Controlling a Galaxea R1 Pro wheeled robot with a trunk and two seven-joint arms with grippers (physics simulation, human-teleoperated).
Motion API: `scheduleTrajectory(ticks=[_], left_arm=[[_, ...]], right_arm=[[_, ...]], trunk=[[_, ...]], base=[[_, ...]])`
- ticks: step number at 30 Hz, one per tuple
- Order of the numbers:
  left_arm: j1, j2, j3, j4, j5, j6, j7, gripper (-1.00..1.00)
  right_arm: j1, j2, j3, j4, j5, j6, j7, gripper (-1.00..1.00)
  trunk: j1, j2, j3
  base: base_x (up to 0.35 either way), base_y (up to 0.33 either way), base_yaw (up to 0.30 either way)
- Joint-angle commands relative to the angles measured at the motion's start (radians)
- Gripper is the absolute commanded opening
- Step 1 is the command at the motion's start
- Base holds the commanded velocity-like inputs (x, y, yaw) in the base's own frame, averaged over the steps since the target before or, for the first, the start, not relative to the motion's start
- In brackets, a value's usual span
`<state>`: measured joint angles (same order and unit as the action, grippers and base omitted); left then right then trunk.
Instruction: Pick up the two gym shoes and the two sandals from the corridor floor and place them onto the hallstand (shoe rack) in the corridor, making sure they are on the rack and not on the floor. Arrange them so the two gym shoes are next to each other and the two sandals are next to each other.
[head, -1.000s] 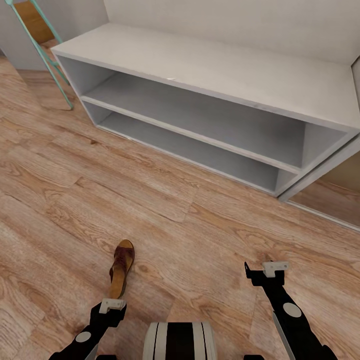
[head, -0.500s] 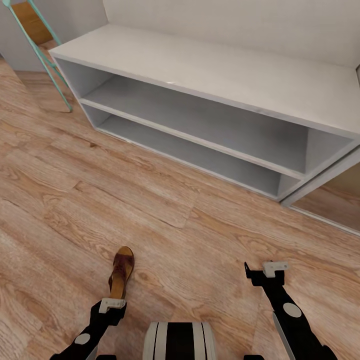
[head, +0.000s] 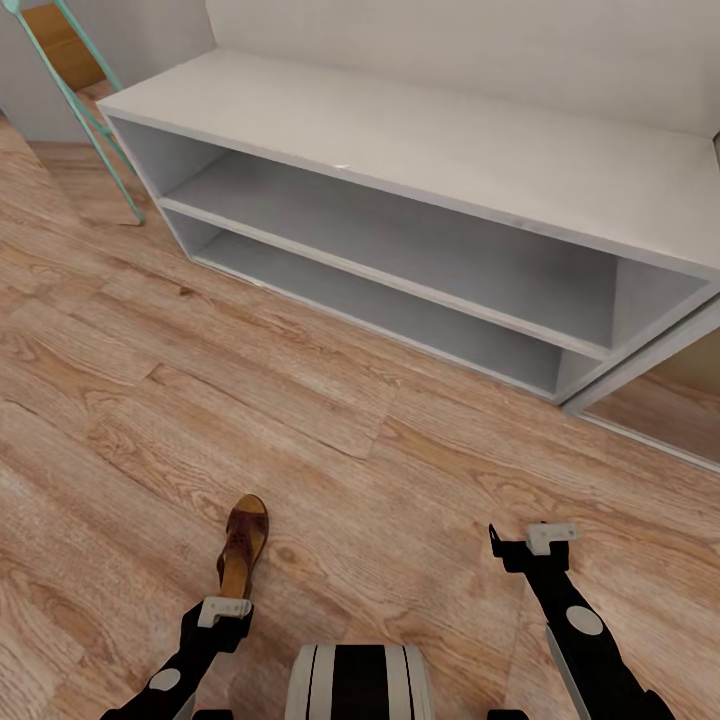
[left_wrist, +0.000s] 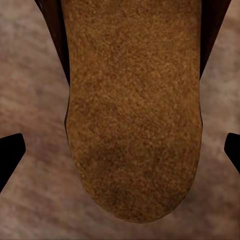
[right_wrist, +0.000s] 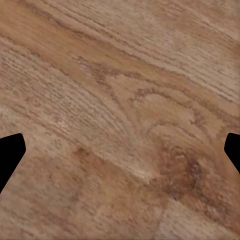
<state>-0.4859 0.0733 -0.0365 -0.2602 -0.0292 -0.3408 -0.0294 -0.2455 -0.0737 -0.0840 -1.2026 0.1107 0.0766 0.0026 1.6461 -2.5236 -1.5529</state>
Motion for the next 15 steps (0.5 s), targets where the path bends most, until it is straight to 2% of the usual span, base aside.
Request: scheduleTrajectory(ticks=[1,13,14,15], left_arm=[[0.000,0.000,-0.003,0.001,-0.003,-0.004,0.001,1.00],[0.000,0.001,-0.006,0.002,-0.003,-0.004,0.002,1.00],[0.000,0.001,-0.006,0.002,-0.003,-0.004,0.002,-1.00],[0.001,0.000,-0.006,0.002,-0.004,-0.004,0.002,-1.00]], right_arm=[[0.000,0.000,0.000,-0.002,0.010,0.006,0.000,1.00],[0.000,0.000,-0.002,-0.002,0.010,0.006,0.000,1.00],[-0.001,0.000,-0.002,-0.002,0.010,0.006,0.000,1.00],[0.000,0.000,-0.002,-0.002,0.010,0.006,0.000,1.00]], trunk=[[0.000,0.000,-0.001],[0.000,0.000,-0.001],[0.000,0.000,-0.001],[0.000,0.000,-0.001]], base=[[0.000,0.000,0.000],[0.000,0.000,0.000],[0.000,0.000,0.000],[0.000,0.000,0.000]])
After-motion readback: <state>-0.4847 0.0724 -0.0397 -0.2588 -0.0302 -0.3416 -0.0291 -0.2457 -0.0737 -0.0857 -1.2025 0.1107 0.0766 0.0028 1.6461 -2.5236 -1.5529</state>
